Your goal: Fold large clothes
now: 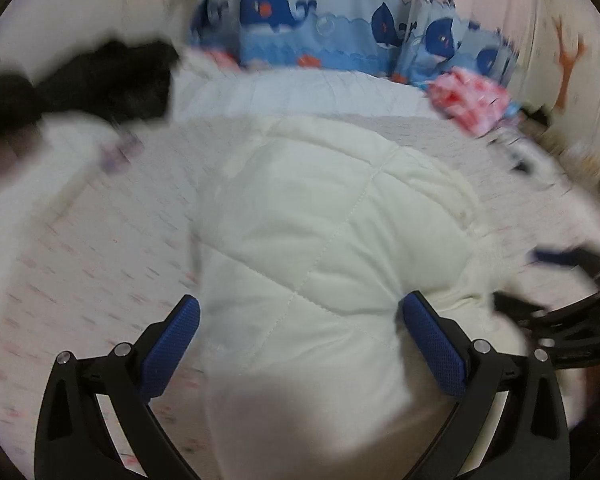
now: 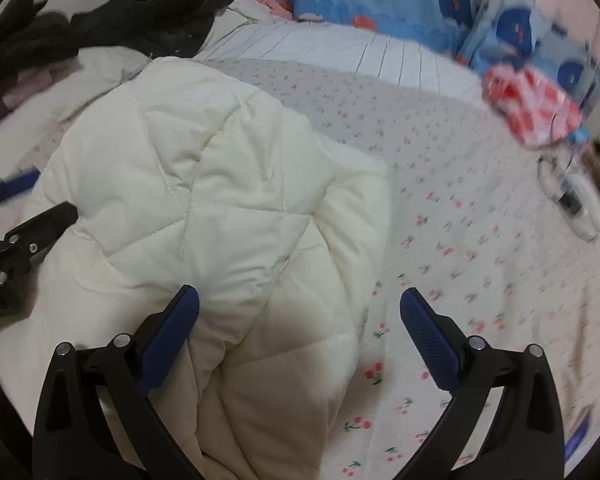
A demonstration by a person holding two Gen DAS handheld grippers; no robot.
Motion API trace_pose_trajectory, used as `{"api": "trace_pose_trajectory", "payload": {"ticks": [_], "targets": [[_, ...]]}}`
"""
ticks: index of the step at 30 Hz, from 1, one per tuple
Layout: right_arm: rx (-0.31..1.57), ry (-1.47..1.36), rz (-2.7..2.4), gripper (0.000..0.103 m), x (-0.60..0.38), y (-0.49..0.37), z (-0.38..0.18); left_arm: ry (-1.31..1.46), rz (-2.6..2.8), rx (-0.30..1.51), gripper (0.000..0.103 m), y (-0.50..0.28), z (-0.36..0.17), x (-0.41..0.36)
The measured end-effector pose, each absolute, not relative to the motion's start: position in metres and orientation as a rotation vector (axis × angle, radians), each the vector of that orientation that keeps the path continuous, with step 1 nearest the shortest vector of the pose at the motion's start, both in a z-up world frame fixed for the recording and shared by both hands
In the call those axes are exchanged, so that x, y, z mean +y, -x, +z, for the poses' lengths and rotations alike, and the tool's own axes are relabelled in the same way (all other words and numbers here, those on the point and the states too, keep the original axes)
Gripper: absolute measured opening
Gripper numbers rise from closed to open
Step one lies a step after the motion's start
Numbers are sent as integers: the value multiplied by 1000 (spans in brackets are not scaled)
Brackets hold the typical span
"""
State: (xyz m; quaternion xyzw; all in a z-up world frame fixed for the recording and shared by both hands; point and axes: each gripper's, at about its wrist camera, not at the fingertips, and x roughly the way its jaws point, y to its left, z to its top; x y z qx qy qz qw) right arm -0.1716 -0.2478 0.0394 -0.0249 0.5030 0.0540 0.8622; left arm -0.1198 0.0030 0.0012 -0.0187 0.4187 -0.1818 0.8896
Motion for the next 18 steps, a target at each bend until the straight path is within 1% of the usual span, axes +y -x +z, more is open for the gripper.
{"api": "trace_pose_trajectory", "payload": {"ticks": [2, 4, 5, 7, 11, 15, 18], "targets": [[1101, -52, 154, 96, -259, 168, 33, 242, -458, 950, 97, 104, -4, 32], [1142, -140, 190, 96, -270, 166, 28, 433, -456, 982, 97, 94, -10, 66], [1172, -210, 215, 96, -280, 165, 26, 479, -429, 986, 97, 91, -11, 78], [1178, -287, 211, 96, -294, 168, 27, 467, -387, 983, 97, 87, -11, 90], [1156, -332, 119, 96, -320, 175, 29, 516, -453, 1073, 98, 78, -34, 79], [1256, -361, 77, 96, -326, 176, 1, 568, -503, 1087, 98, 72, -42, 70], [1278, -546, 181, 96, -321, 175, -14, 422, -494, 1094, 98, 80, -25, 38]]}}
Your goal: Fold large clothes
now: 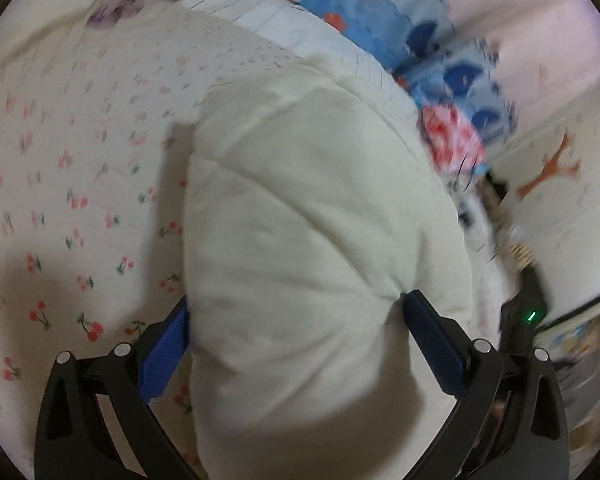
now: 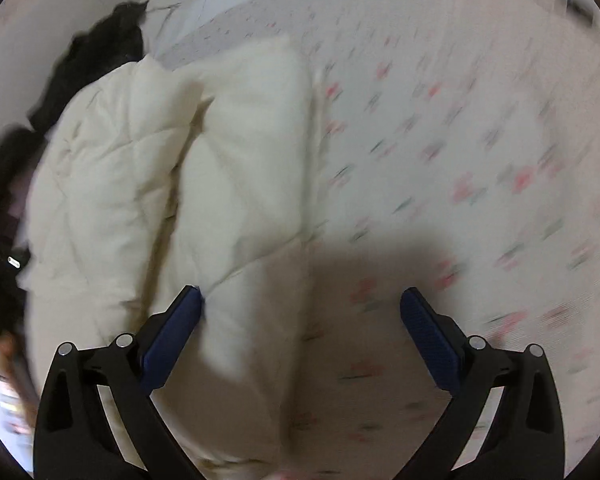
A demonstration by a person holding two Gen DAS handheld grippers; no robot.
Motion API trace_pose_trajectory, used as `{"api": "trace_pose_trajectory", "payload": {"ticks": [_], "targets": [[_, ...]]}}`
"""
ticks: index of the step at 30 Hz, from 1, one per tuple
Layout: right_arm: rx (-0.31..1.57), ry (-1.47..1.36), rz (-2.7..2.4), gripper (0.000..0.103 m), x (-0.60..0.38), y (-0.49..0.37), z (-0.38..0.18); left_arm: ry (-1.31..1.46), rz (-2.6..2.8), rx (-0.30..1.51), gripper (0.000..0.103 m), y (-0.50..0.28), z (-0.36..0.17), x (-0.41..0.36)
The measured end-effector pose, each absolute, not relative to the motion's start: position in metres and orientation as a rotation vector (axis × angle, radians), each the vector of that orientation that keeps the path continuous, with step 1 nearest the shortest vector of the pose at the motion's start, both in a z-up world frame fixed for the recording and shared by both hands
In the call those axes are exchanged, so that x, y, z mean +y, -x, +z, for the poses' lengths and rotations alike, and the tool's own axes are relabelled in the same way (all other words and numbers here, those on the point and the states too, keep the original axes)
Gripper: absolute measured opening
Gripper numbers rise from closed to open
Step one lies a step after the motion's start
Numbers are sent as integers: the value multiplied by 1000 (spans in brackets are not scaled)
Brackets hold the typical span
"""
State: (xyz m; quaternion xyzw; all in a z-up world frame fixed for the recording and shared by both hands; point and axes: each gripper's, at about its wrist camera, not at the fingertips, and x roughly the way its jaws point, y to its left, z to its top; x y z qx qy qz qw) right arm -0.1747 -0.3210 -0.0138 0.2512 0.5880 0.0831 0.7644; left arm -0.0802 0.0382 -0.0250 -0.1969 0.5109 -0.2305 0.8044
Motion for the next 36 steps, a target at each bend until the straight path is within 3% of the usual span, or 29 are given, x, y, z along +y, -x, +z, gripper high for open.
{"api": "trace_pose_trajectory", "payload": {"ticks": [6, 9, 13, 15, 22, 28, 36], "targets": [[1250, -818, 393, 96, -295, 158, -16, 312, -481, 1068, 97, 83, 24, 30], [1309, -790, 522, 96, -270, 158, -22, 241, -446, 1025, 97, 89, 50, 52], [1393, -643, 497, 96, -262, 160, -29, 137, -348, 1134, 98, 90, 6, 68], [1359, -648, 457, 96, -275, 162, -16, 226, -317, 1147, 98, 87, -6, 89], [1146, -632, 299, 96, -311, 171, 25, 127, -364, 934, 97, 103, 44, 64], [1141, -691, 258, 96, -315, 161, 16, -92, -275, 977, 98, 94, 6, 9], [1066, -732, 298, 96, -295, 134, 22, -143, -278, 943, 98, 109, 5, 4]]}}
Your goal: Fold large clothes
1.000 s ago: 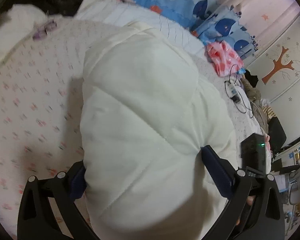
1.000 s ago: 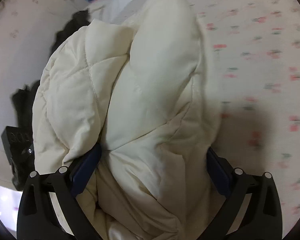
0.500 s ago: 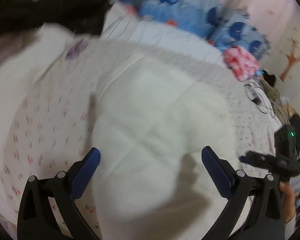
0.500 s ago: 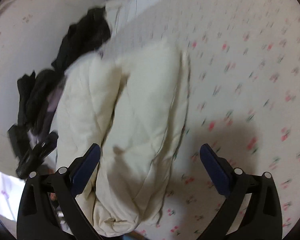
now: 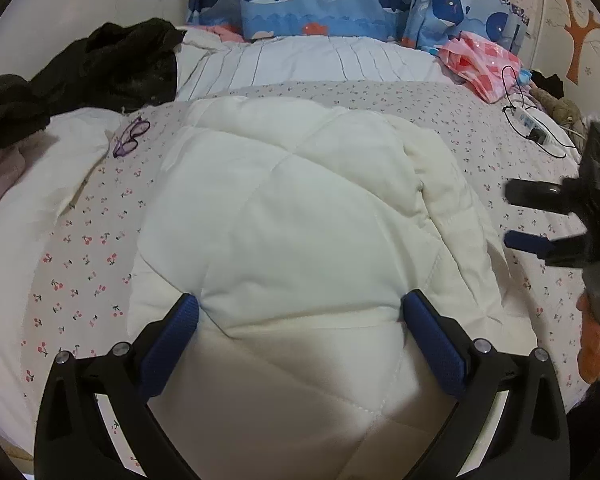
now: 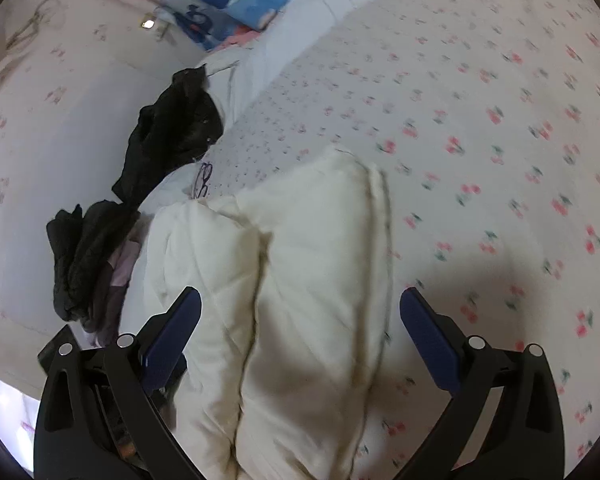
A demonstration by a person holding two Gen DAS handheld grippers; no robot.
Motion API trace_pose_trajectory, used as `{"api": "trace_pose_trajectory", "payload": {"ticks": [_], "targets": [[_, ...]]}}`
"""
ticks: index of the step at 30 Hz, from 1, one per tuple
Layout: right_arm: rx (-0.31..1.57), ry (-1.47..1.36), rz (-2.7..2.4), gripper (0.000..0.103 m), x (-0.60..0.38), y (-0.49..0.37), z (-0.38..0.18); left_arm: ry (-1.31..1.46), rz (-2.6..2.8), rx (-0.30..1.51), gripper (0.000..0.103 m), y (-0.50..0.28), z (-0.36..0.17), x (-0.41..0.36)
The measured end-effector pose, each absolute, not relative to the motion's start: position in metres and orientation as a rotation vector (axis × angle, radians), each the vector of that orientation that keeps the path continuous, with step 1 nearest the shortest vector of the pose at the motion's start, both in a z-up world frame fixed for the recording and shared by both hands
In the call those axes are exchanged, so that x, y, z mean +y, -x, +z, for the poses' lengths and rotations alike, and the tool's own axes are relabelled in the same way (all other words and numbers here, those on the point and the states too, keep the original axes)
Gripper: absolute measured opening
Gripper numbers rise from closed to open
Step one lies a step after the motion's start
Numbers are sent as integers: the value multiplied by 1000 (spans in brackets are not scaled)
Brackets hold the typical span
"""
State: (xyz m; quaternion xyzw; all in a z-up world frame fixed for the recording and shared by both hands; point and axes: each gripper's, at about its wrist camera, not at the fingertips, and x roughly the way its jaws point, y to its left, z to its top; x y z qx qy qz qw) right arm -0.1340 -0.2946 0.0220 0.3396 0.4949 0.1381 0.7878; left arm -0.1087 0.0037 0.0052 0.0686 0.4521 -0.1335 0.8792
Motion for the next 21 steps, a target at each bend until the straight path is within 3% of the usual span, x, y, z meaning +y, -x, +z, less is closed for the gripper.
{"api": "trace_pose_trajectory", "payload": {"ticks": [8, 14, 21], "targets": [[992, -571, 269, 96, -272, 113, 35, -138, -289, 945, 98, 119, 11, 3], [1155, -501, 214, 96, -260, 95, -2, -147, -279, 924, 98, 122, 9, 2], [1149, -470, 216, 96, -259, 97, 2, -141, -277, 906, 98, 125, 8, 3]]}}
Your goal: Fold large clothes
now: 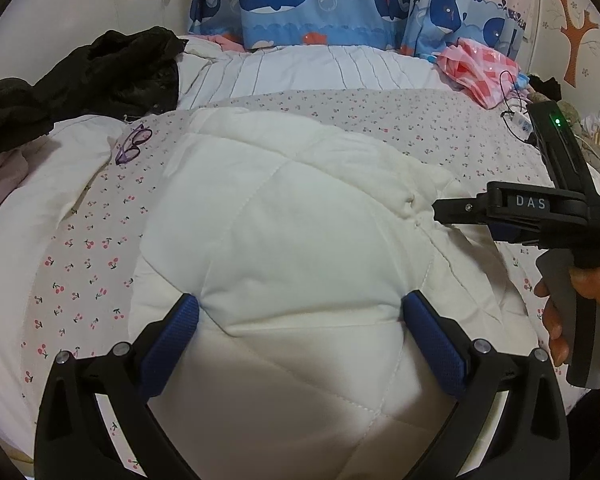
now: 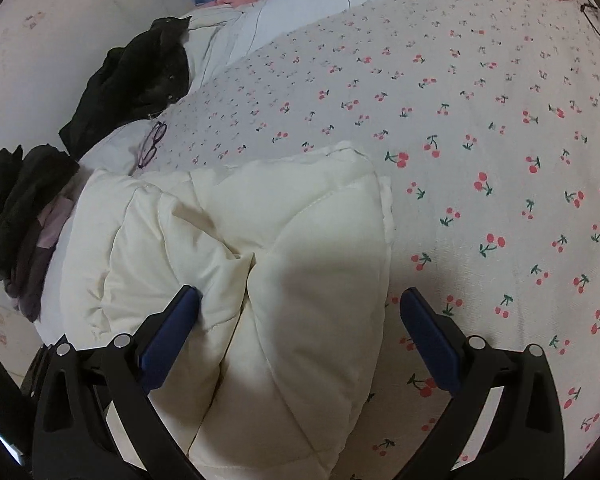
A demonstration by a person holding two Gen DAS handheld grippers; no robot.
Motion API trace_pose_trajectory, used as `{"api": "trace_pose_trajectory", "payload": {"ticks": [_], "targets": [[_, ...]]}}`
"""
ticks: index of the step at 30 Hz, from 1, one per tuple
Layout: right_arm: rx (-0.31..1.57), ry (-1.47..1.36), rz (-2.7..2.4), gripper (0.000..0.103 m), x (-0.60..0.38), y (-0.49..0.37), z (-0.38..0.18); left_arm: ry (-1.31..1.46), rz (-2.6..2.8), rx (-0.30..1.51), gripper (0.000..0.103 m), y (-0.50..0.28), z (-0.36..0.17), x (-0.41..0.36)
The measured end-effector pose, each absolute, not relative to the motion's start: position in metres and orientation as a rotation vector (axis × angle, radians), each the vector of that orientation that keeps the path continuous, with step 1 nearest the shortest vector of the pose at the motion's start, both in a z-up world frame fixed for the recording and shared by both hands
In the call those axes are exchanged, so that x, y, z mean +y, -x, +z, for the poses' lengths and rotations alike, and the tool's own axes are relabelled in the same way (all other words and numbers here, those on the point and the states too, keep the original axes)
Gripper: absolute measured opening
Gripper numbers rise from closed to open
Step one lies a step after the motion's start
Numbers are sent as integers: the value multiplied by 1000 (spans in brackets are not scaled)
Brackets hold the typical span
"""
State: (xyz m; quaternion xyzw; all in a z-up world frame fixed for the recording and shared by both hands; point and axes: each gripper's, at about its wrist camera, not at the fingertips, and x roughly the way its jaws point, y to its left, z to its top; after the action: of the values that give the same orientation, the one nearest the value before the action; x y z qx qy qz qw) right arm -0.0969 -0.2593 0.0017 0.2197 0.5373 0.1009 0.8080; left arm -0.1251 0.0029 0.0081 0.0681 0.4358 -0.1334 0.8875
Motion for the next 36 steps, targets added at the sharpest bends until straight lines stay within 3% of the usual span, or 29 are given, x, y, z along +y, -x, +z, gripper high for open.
{"api": "trace_pose_trajectory", "payload": {"ticks": [17, 28, 32, 36], "targets": [[1116, -399, 219, 96, -262, 118, 20, -130, -276, 893, 98, 129, 8, 5], [1190, -673, 311, 96, -295, 136, 6, 168, -342, 911, 97, 110, 40, 78], [1247, -803, 338, 96, -301, 136, -14, 338, -361, 983, 97, 96, 16, 106], [1287, -882, 405, 96, -282, 126, -31, 268, -357, 990, 98, 98, -5, 79]]}}
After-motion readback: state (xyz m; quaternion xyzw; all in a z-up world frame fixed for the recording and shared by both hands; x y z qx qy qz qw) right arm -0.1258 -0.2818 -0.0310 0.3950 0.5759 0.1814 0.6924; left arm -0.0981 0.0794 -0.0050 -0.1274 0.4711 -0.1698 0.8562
